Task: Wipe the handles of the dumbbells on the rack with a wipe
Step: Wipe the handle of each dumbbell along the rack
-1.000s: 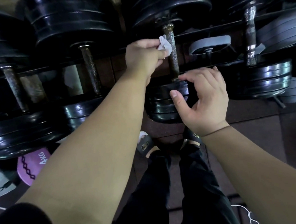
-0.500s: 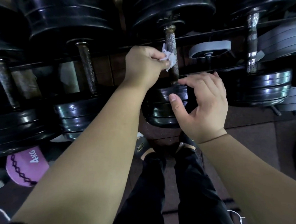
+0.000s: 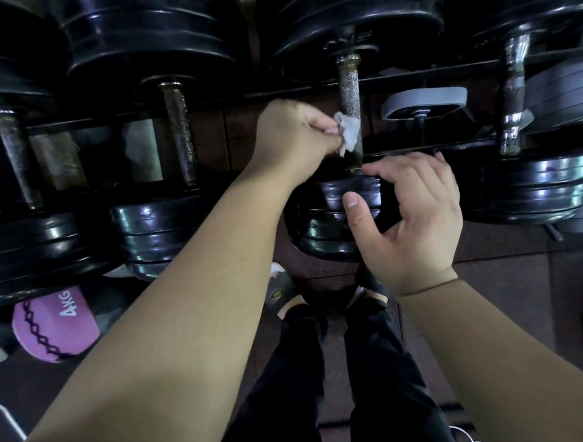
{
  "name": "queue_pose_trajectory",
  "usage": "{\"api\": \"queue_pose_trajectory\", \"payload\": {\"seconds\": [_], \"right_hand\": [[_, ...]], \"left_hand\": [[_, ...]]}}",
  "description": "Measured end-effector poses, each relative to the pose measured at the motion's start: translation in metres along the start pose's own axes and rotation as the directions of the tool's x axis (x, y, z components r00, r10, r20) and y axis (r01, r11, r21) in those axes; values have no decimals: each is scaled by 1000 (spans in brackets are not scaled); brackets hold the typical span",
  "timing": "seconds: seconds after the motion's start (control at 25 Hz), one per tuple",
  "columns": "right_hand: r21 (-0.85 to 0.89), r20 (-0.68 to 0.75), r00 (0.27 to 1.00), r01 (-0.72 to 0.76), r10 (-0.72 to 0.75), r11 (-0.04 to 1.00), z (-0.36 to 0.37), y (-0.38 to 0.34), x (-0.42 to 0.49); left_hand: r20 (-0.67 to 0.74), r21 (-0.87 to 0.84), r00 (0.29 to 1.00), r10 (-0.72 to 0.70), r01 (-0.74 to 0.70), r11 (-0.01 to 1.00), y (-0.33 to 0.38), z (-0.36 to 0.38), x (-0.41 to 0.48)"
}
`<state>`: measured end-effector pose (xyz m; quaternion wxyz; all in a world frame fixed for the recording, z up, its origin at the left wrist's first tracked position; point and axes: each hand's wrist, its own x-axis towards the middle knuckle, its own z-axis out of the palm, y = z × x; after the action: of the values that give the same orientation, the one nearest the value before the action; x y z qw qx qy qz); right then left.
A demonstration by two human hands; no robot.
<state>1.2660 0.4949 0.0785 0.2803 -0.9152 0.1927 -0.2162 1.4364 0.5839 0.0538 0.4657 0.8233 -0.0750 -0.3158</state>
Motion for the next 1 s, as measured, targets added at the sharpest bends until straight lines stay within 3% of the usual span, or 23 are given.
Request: {"api": "queue_pose_trajectory", "payload": {"seconds": [0.16,0.36,0.44,0.68,0.76,0.92,1.0], "right_hand": [[15,1,1000,-11,11,1000,0,-1,0],[9,1,1000,-8,8,1000,0,0,0],[7,3,1000,-5,5,1000,-1,0,1],[12,4,1000,-5,5,1000,-1,0,0],[18,-4,1000,-6,7,1000,-1,0,1],[7,-10,1000,4,-4,1000,0,0,0],[10,-5,1000,-2,2,1000,0,0,0]], "left_hand": [[-167,-90,978,123,-140,986,16,4,22],[-72,-134,997,5,-14,991,8,7,3],[-40,-135,999,26,-31,990,13,5,-1],[-217,-278,976,-35,-27,960,26,10,20],[-159,-308,984,-75,22,951,27,9,12],[103,-227,981,-165,185,956,20,4,-14],[86,-254,979,-186,203,946,23,4,-8]]}}
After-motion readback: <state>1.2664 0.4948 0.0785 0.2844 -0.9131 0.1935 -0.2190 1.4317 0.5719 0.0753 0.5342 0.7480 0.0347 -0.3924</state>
